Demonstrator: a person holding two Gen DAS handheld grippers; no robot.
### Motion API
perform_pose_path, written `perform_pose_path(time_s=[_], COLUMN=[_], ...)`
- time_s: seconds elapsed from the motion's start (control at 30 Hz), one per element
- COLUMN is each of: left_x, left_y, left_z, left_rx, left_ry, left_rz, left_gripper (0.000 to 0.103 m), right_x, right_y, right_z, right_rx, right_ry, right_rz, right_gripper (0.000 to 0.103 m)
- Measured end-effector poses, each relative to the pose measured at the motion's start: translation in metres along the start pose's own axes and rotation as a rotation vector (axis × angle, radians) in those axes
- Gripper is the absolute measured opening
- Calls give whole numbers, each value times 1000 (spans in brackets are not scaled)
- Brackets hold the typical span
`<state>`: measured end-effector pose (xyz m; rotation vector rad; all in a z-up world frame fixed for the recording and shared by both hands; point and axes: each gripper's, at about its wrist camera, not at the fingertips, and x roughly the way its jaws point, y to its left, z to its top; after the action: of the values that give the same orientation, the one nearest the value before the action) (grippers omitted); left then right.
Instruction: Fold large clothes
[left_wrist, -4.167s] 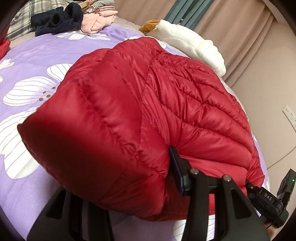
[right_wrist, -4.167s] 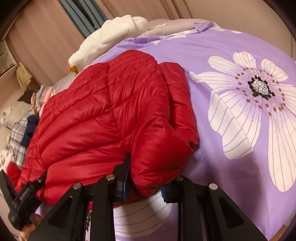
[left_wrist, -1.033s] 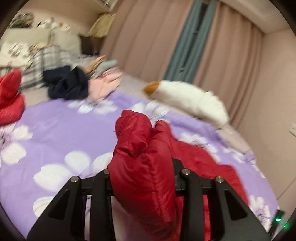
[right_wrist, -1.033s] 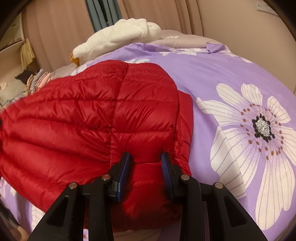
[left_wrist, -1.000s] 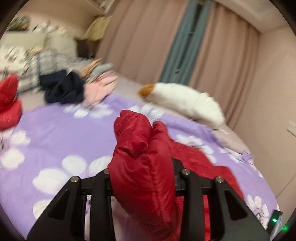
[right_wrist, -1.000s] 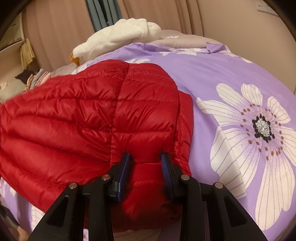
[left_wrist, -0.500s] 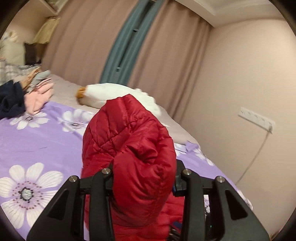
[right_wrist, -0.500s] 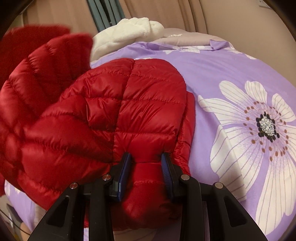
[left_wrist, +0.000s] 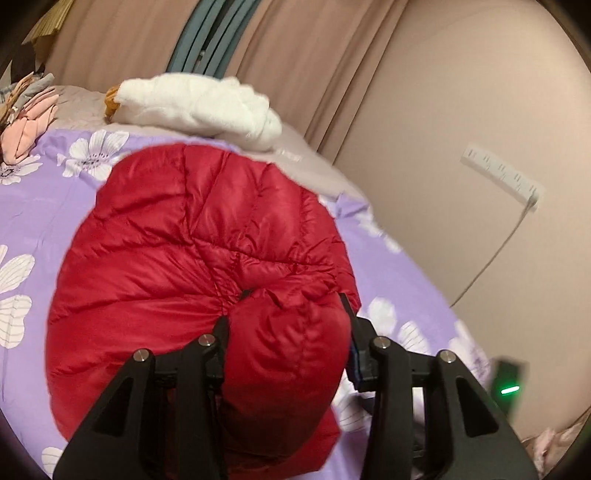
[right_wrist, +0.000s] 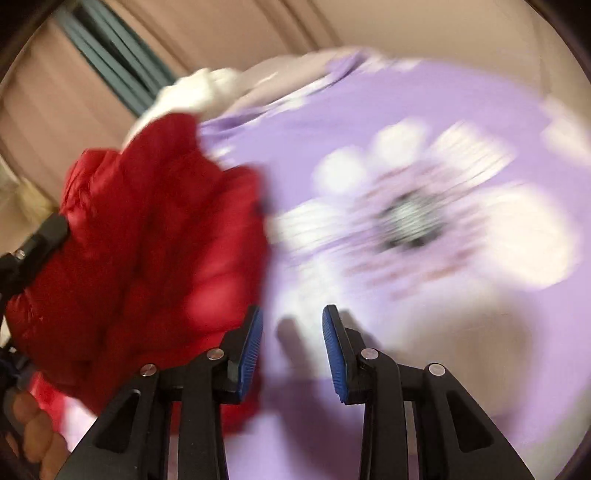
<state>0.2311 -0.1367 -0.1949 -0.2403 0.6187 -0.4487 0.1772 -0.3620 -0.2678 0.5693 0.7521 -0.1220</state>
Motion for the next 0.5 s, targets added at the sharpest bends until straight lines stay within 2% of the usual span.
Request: perform_pose_path(time_s=[0.03,0.17,0.3,0.5], left_x=[7,36,51,55], left_y=[0,-4,-4,-14], left_z=[-3,-21,-28,-37], left_rx=[10,81,91,156], left_ry=[17,85,116,151], left_rz=[15,102,146,178], left_gripper=[44,44,44,46], right_x=[-8,-25,-40,-66], right_y=[-7,-22,-18,-23], right_z=[1,3,2,14], right_rx=[-4,36,-2,7], right_ry=[-18,-47,-115,-218], right_rz=[-36,-63,-194,-230], right_gripper=[33,33,33,33])
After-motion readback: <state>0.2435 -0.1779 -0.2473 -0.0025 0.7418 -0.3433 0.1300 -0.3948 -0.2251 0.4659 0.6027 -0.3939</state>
